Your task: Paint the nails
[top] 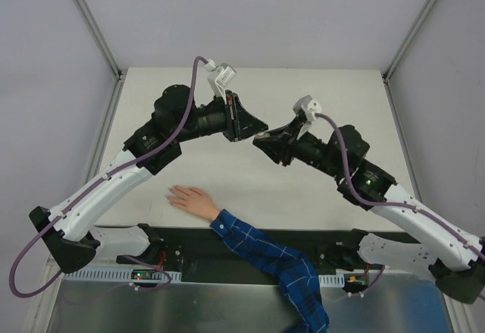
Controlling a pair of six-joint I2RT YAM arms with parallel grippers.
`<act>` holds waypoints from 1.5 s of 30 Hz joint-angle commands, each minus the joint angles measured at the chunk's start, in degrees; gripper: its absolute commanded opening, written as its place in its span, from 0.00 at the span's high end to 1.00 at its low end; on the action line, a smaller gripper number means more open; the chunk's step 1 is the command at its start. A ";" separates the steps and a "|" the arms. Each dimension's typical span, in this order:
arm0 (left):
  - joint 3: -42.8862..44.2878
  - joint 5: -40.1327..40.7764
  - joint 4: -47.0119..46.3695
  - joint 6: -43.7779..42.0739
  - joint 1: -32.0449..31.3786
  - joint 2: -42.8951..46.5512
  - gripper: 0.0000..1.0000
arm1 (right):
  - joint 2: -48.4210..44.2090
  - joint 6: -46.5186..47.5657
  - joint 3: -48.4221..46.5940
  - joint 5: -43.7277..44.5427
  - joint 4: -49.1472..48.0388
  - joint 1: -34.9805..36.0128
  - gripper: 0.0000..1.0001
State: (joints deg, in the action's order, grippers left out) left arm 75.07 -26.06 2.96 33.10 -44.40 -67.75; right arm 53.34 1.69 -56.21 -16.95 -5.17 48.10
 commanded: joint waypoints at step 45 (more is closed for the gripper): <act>-3.09 -23.33 -8.85 0.47 7.66 4.11 0.57 | 2.56 -6.27 0.92 -22.78 -12.93 -5.38 1.00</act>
State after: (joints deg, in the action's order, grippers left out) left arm 71.44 -46.24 3.97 30.83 -37.04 -64.16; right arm 56.45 -2.17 -55.46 -38.63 -11.31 43.20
